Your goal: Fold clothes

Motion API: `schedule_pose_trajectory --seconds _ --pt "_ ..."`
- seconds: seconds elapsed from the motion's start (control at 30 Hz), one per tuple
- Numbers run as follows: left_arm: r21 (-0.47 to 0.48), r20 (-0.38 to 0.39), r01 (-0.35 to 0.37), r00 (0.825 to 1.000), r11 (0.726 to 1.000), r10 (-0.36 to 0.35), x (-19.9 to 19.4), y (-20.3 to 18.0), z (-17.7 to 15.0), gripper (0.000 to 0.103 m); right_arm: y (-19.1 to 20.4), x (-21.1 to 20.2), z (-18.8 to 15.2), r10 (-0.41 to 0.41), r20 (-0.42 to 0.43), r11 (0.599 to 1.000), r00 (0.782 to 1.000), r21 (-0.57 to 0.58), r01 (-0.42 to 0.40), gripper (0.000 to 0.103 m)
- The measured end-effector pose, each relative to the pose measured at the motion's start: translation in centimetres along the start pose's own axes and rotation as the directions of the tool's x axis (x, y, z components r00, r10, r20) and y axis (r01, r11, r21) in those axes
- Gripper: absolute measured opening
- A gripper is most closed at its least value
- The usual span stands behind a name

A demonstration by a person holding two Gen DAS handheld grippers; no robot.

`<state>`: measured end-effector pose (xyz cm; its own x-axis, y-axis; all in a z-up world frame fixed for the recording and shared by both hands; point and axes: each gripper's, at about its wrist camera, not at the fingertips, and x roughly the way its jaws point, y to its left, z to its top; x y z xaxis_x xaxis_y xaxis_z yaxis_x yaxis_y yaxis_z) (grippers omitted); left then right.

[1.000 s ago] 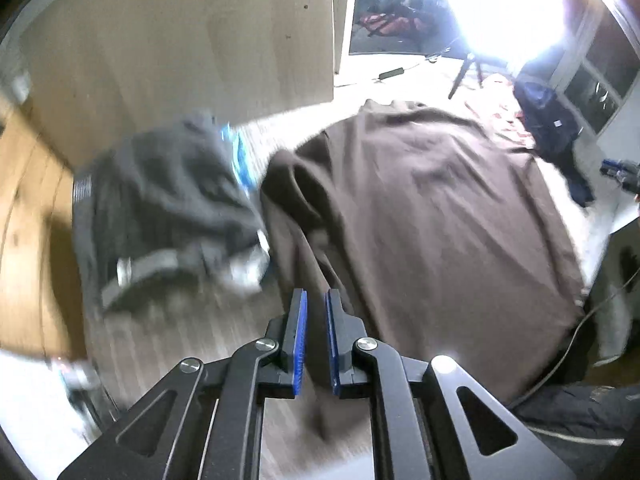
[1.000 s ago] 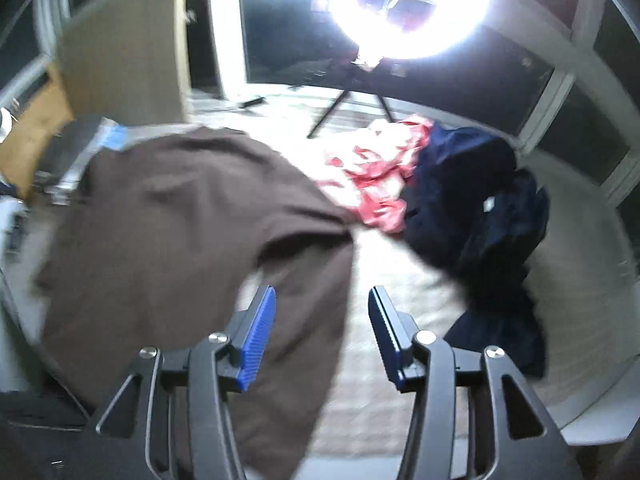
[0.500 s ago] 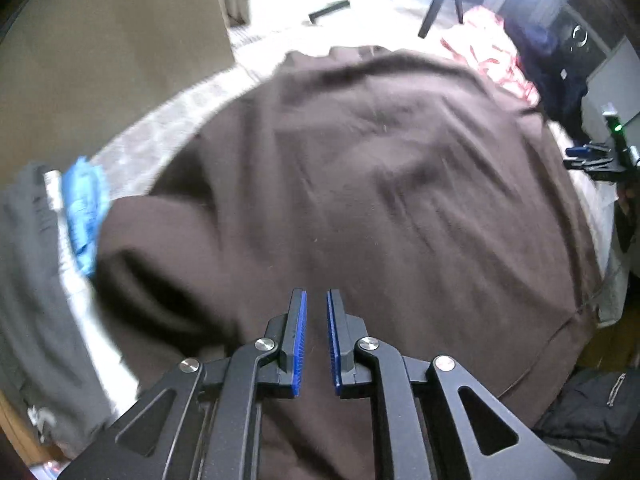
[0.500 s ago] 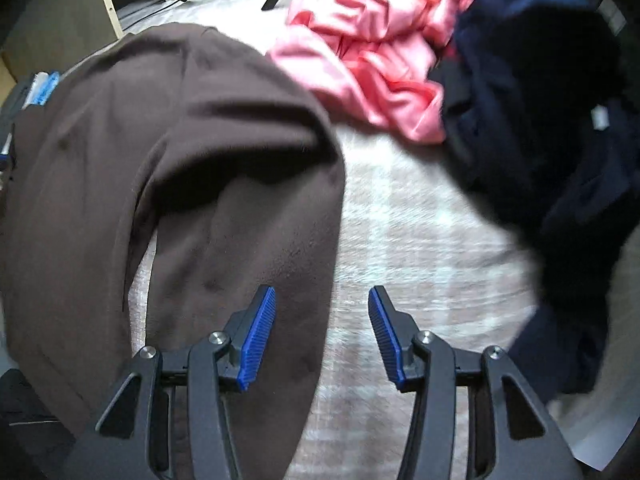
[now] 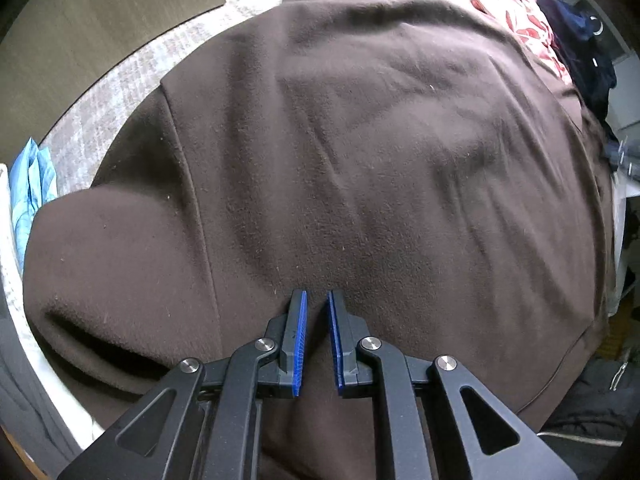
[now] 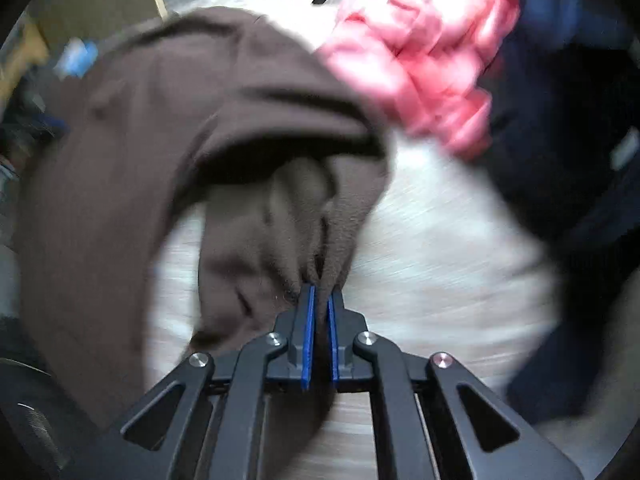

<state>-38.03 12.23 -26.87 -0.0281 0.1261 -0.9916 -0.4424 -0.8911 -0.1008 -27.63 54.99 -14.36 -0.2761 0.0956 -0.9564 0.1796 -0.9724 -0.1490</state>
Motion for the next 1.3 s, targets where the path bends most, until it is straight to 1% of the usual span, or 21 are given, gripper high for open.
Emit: schedule_pose_trajectory --seconds 0.03,0.07,0.1,0.13,0.2,0.27,0.37,0.43,0.47,0.5,0.53,0.67,0.73,0.87,0.93,1.03,1.13,1.17,1.2,1.23,1.3 --pt "0.003 0.003 0.001 1.000 1.000 -0.001 0.0 -0.1 -0.1 0.011 -0.6 -1.8 0.9 -0.148 0.047 0.989 0.988 -0.022 0.149 0.006" --pt "0.005 0.007 0.002 1.000 1.000 -0.002 -0.1 -0.2 -0.2 0.011 -1.3 -3.5 1.7 -0.291 0.096 0.955 0.952 -0.037 0.295 0.006" --pt "0.008 0.011 0.004 1.000 1.000 -0.004 -0.1 -0.3 -0.3 0.011 -1.9 -5.2 2.6 -0.417 0.146 0.903 0.897 -0.042 0.427 0.006" --pt "0.005 0.014 0.008 1.000 1.000 -0.008 -0.3 -0.4 -0.4 0.012 -2.3 -6.2 2.9 -0.477 0.174 0.871 0.862 -0.035 0.489 0.006" --pt "-0.002 0.018 0.022 1.000 1.000 -0.022 -0.3 -0.4 -0.5 0.013 -3.4 -5.7 3.0 -0.518 0.089 0.846 0.851 -0.091 0.525 0.010" --pt "0.000 0.018 0.030 0.999 1.000 -0.030 -0.4 -0.5 -0.5 0.014 -4.4 -4.0 2.1 -0.480 -0.033 0.874 0.877 -0.102 0.475 0.020" --pt "-0.016 0.029 0.033 0.999 0.999 -0.033 -1.3 -0.3 -0.6 0.014 -5.7 -2.6 0.6 -0.402 -0.174 0.915 0.899 -0.063 0.398 0.021" --pt "-0.029 0.072 0.032 0.997 0.999 -0.030 -3.0 0.1 -0.5 0.014 -5.2 -4.7 1.1 -0.335 -0.118 0.941 0.935 0.002 0.337 0.024" --pt "-0.032 0.103 0.032 0.994 0.999 -0.029 -4.1 0.4 -0.2 0.014 -4.3 -5.8 2.1 -0.274 -0.058 0.961 0.960 0.024 0.276 0.034" --pt "-0.030 0.140 0.015 0.990 0.999 -0.011 -5.4 0.9 0.4 0.019 -3.5 -6.9 3.1 -0.213 0.003 0.976 0.977 0.038 0.213 0.047" --pt "-0.033 0.163 0.001 0.987 0.999 0.004 -6.2 1.3 1.0 0.027 -2.2 -7.3 4.4 -0.160 0.055 0.987 0.986 0.020 0.159 0.053" --pt "-0.083 0.225 0.011 0.974 0.996 0.008 -7.4 3.8 5.3 0.032 3.9 -5.3 11.8 0.036 0.188 0.995 0.982 -0.099 -0.018 0.057" --pt "-0.103 0.240 0.008 0.971 0.995 0.017 -6.7 4.4 7.9 0.029 6.5 -2.7 14.7 0.078 0.188 0.989 0.979 -0.137 -0.053 0.057" --pt "-0.090 0.275 0.065 0.961 0.994 -0.037 -5.1 2.9 13.5 0.030 10.4 2.5 19.2 0.166 0.128 0.970 0.978 -0.200 -0.139 0.057" --pt "-0.036 0.277 0.024 0.961 0.999 -0.013 -3.4 0.7 15.8 0.032 10.7 4.9 20.5 0.193 0.088 0.964 0.977 -0.203 -0.172 0.057" --pt "0.038 0.223 -0.091 0.971 0.995 0.081 0.0 -1.5 18.6 0.032 9.8 7.3 21.2 0.211 0.042 0.962 0.977 -0.188 -0.200 0.057" --pt "0.055 0.204 -0.147 0.970 0.988 0.133 1.9 -1.9 19.8 0.033 9.7 9.1 20.7 0.247 0.000 0.949 0.969 -0.203 -0.242 0.057" --pt "0.055 0.212 -0.144 0.969 0.988 0.129 2.1 -1.9 19.9 0.032 9.8 9.3 20.3 0.260 -0.007 0.944 0.966 -0.210 -0.255 0.054" --pt "0.056 0.214 -0.132 0.970 0.990 0.118 2.1 -1.8 20.0 0.029 9.8 9.2 20.0 0.266 0.010 0.942 0.964 -0.213 -0.258 0.040" --pt "0.061 0.220 -0.111 0.971 0.992 0.095 2.0 -1.8 20.0 0.012 9.8 9.0 19.6 0.272 0.026 0.941 0.962 -0.216 -0.260 0.029" --pt "0.063 0.248 -0.136 0.962 0.989 0.116 1.8 -2.2 19.6 0.006 9.9 8.0 19.0 0.280 0.058 0.941 0.958 -0.213 -0.262 0.008"
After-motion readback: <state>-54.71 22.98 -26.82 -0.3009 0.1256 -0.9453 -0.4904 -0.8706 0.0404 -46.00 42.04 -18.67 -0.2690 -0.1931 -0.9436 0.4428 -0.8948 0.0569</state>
